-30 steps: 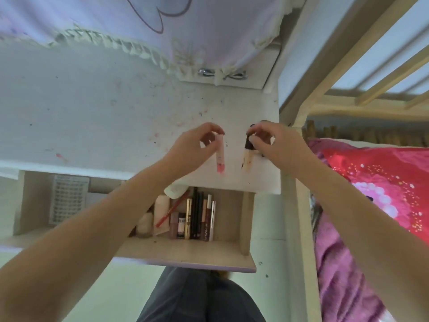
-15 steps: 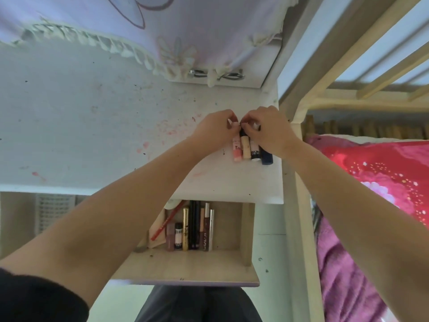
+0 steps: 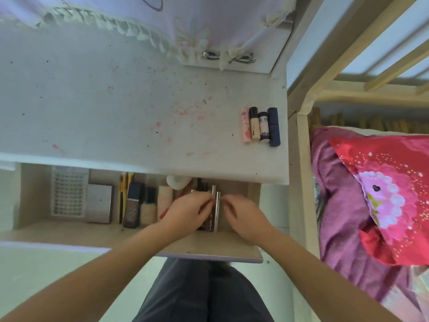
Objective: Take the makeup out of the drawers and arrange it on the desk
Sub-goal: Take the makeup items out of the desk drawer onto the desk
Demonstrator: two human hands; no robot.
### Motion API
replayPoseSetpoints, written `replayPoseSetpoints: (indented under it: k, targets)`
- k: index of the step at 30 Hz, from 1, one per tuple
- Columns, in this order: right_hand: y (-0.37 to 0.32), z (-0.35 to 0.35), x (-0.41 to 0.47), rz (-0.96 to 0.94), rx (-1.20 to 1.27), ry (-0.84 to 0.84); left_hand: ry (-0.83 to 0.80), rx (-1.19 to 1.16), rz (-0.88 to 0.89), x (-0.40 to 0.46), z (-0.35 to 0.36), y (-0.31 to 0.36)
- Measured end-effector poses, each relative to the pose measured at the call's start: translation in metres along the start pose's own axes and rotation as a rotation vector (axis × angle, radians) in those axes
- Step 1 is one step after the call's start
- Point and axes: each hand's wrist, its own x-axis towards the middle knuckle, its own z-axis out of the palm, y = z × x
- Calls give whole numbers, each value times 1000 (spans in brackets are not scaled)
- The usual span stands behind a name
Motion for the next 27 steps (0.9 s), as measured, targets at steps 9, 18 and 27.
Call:
replayPoseSetpoints:
  k: [9, 18, 27]
  targets:
    - [25, 54, 44, 154, -200, 10, 95, 353, 4, 45, 62, -28]
    - [6, 37, 12, 82, -74, 118, 202, -28, -72, 13, 50, -6]
    - [-48, -110, 26, -124, 62, 363, 488, -312, 40, 22, -90, 39]
